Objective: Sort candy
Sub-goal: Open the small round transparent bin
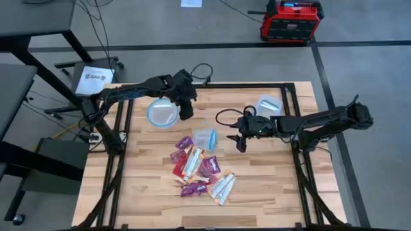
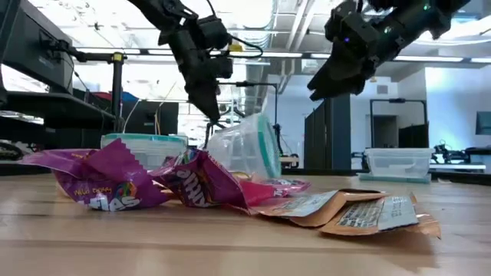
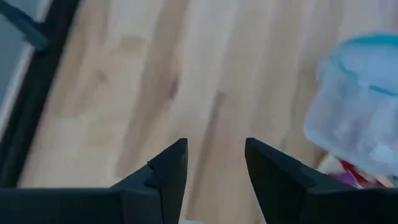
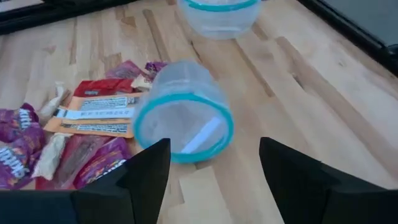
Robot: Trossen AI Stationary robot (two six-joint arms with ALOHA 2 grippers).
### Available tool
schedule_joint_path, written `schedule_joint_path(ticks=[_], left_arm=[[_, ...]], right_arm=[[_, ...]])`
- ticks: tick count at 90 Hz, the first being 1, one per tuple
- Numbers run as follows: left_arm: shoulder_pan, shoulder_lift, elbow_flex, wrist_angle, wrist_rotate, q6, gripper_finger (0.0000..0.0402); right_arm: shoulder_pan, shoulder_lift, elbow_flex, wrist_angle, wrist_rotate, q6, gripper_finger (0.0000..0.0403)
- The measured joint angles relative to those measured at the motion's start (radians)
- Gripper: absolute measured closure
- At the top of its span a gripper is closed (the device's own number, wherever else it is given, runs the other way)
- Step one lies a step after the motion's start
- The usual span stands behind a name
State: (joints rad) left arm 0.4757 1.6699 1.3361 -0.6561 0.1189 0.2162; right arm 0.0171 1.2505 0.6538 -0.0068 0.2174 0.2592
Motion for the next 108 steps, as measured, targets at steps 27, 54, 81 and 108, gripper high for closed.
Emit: schedule_joint_path(ticks=[27,54,81,108], left_arm=[[-0.110,0.000,0.000,-0.153,0.001,-0.060,0.0254],[-0.236,-0.001,0.000,-0.187,0.002,-0.111,0.0265],[-0.268,-0.009,-0.126,0.028,-0.009,-0.092,0.0274],[-0.286,-0.009,-0.228,0.234,0.010,-0.080,0.0274]], right_arm=[[0.028,0.136,-0.044,0.126,-0.007,0.066,0.0171],[0.089,0.245,-0.044,0.171,-0.007,0.070,0.0171],[0.088,0.242,-0.043,0.268,-0.007,0.067,0.0171],[0.066,0.243,-0.043,0.278,0.017,0.057,0.0171]])
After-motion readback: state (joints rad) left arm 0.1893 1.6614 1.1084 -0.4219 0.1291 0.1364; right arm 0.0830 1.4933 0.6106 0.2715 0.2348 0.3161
